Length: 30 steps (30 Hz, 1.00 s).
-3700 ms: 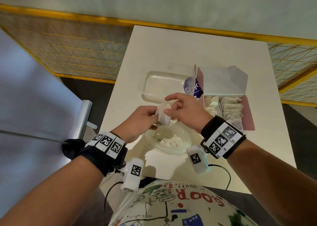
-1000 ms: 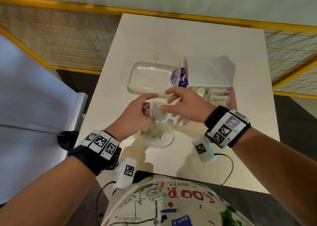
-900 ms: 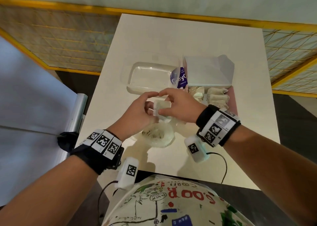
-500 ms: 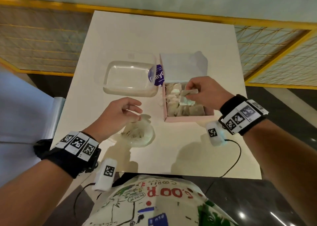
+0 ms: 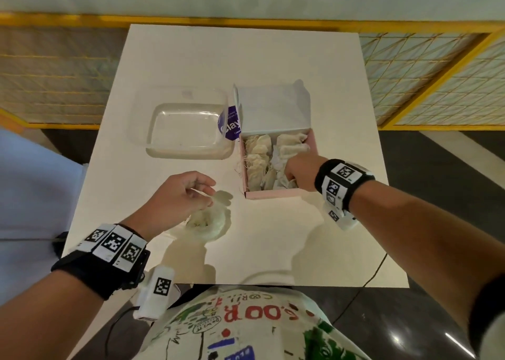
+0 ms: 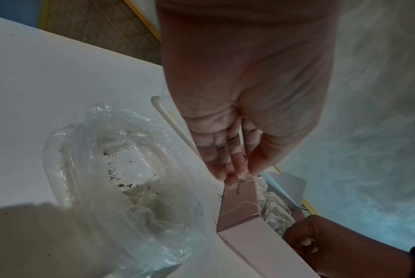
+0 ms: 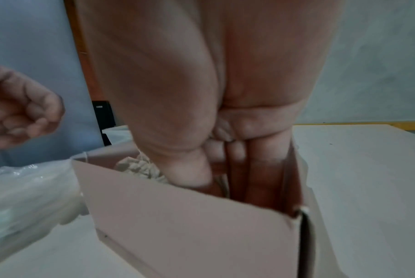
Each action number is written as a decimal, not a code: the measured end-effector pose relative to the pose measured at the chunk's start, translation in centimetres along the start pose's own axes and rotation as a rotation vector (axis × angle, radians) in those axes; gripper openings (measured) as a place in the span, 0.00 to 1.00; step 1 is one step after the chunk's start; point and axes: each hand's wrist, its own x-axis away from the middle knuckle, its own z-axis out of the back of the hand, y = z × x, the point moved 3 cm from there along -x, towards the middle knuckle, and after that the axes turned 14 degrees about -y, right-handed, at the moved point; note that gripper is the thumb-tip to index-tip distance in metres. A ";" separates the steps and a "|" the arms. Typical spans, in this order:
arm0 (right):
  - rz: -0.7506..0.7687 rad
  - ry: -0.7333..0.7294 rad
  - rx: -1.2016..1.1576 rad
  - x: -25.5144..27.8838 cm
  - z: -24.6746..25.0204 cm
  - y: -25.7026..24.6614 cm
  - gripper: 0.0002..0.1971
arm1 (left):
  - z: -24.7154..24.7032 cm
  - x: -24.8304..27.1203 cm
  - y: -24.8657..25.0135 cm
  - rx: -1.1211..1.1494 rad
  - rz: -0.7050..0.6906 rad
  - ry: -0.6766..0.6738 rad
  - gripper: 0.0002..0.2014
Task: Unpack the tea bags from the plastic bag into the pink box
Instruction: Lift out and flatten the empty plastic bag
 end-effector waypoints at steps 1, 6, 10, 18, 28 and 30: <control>-0.004 -0.001 0.018 -0.4 0.1 0.1 0.06 | 0.1 0.0 -0.1 -0.001 0.009 0.010 0.15; 0.006 -0.063 0.088 -1.1 0.7 -0.1 0.11 | 0.8 -0.1 -1.5 -0.268 0.004 0.083 0.14; -0.092 0.156 0.132 1.4 2.5 -0.5 0.06 | 2.8 0.6 -3.3 -0.742 0.066 0.362 0.22; 0.222 -0.301 -0.849 1.1 -3.3 -12.2 0.22 | 5.6 0.9 -9.4 -0.234 0.484 0.263 0.14; 0.111 -0.013 -0.982 -3.2 -3.7 -16.8 0.14 | 8.4 3.4 -11.1 -0.031 0.284 0.294 0.09; 0.046 0.058 -0.816 -3.0 -2.4 -17.7 0.09 | 9.4 4.1 -11.3 -0.139 0.299 0.356 0.09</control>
